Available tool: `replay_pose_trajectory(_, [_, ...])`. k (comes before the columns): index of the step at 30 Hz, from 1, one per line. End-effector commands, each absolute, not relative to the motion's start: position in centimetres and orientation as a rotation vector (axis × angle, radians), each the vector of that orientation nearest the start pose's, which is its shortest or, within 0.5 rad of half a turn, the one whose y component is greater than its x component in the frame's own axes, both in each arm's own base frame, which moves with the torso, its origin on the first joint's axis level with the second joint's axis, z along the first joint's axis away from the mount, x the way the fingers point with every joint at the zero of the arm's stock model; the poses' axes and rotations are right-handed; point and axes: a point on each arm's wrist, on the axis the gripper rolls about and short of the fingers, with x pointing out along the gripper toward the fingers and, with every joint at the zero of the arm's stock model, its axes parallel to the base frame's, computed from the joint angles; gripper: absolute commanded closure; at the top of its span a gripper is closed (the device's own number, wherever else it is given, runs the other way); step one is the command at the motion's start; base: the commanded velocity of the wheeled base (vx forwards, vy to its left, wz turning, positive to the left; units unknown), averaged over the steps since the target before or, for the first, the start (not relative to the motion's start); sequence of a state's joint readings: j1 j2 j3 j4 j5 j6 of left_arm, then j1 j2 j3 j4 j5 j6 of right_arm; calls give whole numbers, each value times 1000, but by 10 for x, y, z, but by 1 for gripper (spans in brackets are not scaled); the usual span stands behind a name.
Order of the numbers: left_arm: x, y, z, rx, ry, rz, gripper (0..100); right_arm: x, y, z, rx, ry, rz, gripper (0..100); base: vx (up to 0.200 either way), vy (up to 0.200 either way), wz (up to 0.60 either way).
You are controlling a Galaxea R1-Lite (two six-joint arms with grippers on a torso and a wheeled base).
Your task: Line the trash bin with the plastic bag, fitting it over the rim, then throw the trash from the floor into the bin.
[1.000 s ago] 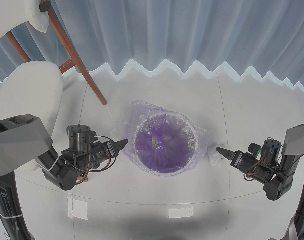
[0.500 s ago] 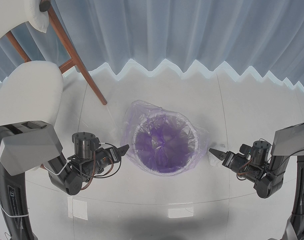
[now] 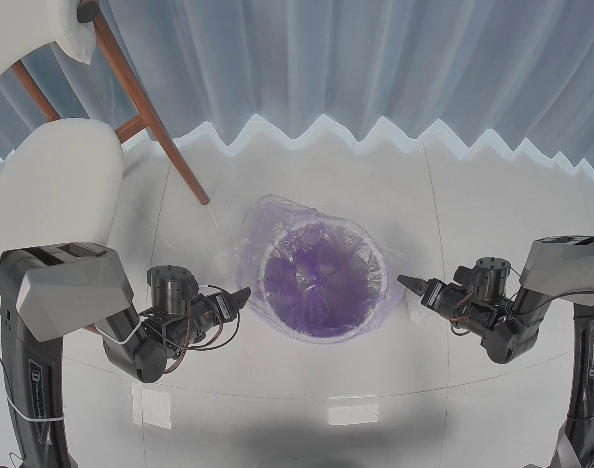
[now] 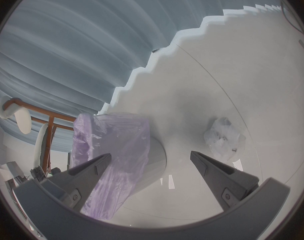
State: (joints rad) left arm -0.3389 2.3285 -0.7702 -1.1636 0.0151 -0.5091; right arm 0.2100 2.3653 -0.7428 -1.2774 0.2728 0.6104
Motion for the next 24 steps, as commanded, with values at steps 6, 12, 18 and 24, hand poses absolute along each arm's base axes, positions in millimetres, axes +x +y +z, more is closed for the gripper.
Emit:
replay_pose_trajectory(6, [362, -130, -5, -424, 473, -216, 0, 370, 95, -13, 595, 515, 369, 0, 0, 0, 0])
replay_pose_trajectory(12, [360, -137, -5, -418, 481, -232, 0, 361, 108, -17, 583, 548, 400, 0, 0, 0, 0])
replay_pose_trajectory(18, [369, -135, -20, -339, 490, -233, 0, 354, 116, -39, 538, 599, 371, 0, 0, 0, 0])
replay_pose_trajectory(24, [373, -134, -25, -278, 526, -229, 0, 352, 112, -54, 527, 607, 354, 0, 0, 0, 0])
